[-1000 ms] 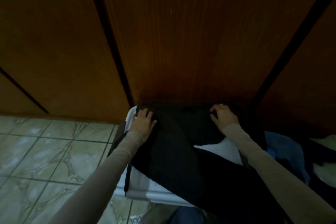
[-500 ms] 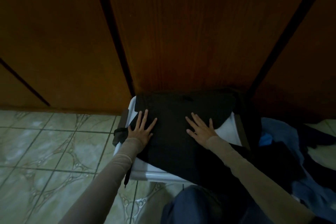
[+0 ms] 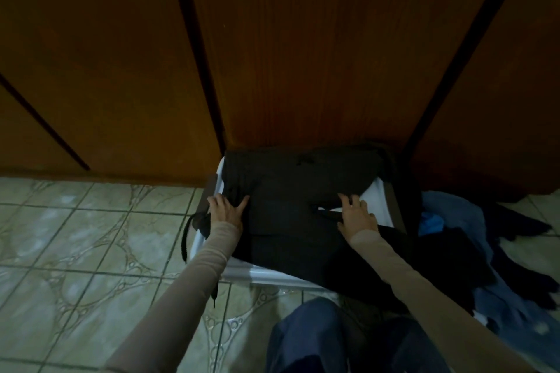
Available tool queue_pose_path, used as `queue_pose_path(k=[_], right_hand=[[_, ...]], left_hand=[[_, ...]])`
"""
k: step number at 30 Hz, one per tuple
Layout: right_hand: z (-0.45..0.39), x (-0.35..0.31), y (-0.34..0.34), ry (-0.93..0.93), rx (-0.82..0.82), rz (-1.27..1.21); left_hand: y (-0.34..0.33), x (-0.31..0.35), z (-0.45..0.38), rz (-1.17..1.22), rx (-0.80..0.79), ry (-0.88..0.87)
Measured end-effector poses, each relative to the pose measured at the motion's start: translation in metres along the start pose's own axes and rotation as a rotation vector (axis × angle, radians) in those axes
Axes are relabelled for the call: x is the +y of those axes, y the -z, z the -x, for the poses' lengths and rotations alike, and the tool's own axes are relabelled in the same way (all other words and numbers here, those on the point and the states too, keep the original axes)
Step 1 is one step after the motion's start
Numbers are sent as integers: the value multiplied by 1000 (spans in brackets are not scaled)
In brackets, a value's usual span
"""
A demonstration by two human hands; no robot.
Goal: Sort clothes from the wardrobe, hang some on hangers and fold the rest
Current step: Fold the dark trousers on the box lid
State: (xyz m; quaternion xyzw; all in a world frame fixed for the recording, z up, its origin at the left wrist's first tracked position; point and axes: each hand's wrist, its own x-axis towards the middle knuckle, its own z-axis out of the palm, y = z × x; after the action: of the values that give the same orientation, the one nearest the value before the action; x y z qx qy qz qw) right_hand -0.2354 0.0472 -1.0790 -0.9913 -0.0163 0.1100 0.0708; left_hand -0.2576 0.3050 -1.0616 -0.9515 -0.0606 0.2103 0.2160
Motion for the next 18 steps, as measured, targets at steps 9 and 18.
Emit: queue_pose_path(k=[9,18], right_hand=[[-2,-2,5,-13,-5,-52],[2,-12,16,68,-11,-66]], left_hand=[[1,-20,17,237,23,-81],[14,-22,23,-313,76,107]])
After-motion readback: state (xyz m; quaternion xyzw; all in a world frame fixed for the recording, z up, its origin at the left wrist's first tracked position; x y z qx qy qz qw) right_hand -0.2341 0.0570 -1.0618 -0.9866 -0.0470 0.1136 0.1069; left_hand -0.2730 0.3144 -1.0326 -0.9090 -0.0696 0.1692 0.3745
